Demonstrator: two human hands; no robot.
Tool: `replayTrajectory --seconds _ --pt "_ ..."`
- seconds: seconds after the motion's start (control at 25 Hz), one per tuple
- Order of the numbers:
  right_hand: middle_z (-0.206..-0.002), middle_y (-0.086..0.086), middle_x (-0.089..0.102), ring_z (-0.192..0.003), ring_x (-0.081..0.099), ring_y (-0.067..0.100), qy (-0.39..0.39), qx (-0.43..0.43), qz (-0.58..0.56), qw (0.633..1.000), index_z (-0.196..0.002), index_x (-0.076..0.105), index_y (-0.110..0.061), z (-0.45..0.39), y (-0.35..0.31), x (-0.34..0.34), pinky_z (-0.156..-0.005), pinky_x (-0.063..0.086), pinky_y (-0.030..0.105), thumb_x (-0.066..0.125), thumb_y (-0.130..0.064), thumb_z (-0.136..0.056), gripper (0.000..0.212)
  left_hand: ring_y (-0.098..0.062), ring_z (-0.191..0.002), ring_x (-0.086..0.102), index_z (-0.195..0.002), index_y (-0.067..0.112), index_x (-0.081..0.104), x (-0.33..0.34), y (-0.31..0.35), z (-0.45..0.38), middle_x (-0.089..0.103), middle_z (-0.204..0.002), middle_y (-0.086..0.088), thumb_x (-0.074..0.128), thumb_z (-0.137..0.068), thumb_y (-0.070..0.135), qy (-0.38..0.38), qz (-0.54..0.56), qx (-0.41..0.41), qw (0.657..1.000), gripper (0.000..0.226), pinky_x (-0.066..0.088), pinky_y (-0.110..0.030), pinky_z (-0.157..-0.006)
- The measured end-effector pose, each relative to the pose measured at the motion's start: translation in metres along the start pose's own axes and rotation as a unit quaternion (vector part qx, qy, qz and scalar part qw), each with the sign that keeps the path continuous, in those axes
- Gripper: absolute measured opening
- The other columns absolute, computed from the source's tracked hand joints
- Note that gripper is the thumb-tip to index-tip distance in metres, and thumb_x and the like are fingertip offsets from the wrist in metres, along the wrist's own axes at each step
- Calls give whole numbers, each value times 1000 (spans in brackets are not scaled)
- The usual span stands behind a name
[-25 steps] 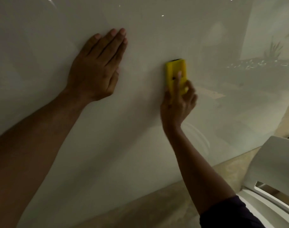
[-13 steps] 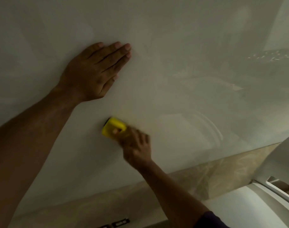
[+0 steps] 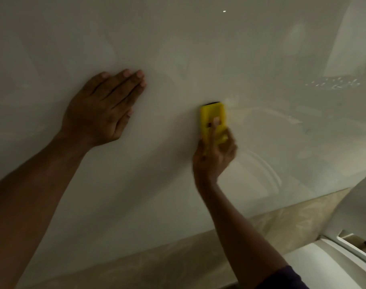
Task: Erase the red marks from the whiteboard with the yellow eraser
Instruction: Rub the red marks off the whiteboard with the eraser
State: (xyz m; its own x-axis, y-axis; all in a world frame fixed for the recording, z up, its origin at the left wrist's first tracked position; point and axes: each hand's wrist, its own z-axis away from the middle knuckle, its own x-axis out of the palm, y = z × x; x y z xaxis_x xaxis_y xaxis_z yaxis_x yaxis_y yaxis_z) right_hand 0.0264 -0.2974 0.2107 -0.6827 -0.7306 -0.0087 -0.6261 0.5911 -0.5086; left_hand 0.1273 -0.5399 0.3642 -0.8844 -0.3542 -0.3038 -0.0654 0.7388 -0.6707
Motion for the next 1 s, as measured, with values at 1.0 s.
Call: replayTrajectory --seconds 1.0 --pt "-137 20 60 -94 57 37 -14 -172 13 985 -144 61 -26 -2 -2 6 -79 43 43 69 -22 -99 47 -25 -164 26 -172 11 20 -10 0 63 17 -179 -6 36 -113 28 -61 -30 -48 997 63 18 -43 -132"
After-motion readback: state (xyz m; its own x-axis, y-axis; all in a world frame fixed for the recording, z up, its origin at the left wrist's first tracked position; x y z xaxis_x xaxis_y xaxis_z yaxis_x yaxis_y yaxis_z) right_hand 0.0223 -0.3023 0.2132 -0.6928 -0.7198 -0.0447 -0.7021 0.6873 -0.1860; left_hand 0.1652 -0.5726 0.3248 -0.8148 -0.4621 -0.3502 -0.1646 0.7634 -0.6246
